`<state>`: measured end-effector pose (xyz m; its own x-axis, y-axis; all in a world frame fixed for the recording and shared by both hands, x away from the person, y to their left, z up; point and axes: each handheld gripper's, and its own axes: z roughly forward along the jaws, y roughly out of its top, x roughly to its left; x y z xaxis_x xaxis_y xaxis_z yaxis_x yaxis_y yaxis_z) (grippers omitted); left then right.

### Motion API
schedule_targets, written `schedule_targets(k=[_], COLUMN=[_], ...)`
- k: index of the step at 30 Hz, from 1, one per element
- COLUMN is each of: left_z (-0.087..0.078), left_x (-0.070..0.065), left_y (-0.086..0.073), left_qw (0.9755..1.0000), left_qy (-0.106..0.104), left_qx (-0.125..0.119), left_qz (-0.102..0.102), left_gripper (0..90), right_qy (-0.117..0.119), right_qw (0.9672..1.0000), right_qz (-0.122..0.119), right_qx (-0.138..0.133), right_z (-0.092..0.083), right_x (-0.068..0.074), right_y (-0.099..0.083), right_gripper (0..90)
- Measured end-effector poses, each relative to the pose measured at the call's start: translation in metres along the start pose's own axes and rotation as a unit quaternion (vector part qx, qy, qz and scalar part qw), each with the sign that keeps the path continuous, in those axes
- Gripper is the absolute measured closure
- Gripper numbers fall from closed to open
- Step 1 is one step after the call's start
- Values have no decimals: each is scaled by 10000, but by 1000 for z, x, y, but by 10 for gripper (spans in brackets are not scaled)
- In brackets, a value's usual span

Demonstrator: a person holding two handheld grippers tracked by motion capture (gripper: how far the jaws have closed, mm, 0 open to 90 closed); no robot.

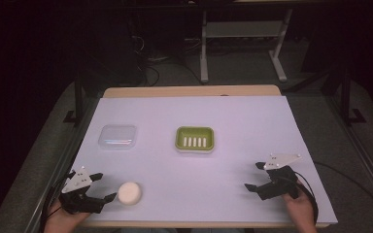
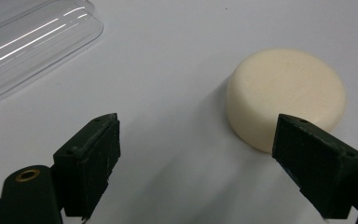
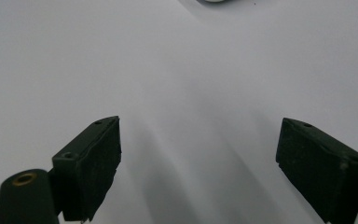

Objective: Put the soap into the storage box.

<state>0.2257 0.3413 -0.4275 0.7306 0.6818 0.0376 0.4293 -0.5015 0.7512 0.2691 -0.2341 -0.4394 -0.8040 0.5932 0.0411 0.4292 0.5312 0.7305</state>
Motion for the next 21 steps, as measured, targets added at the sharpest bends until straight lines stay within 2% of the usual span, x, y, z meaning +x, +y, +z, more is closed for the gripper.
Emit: schedule_targets(k=[3,6,8,13,15,18,20,21], left_z=[2,3,5,6,6,6,7,7], left_x=[-1,-3,-5,-4,-4,-6,-7,-7], left_y=[-1,0,1,4,5,7,8,8], left_qw=[10000,10000,9999,9997,9997,9995,9994,9993], left_qy=[-48,-41,-113,-201,-214,-251,-313,-323], left_qx=[-29,69,54,87,38,66,37,47], left_qz=[-70,47,13,113,62,182,137,177], left_gripper=[150,154,154,154,153,154,153,154], right_qy=[-5,-45,-28,-8,1,-7,-5,-1], right_qw=[10000,9999,9999,9999,9999,9998,9997,9997], right_qz=[-54,-90,-114,-141,-162,-208,-231,-229], right_qx=[-27,-36,-42,-62,-42,-32,-46,-54], right_z=[-2,-2,-2,-3,-2,-3,-3,-3], right_x=[1,1,1,1,1,2,1,2], right_y=[1,1,0,1,1,1,2,2], right_gripper=[132,132,132,132,132,132,132,131])
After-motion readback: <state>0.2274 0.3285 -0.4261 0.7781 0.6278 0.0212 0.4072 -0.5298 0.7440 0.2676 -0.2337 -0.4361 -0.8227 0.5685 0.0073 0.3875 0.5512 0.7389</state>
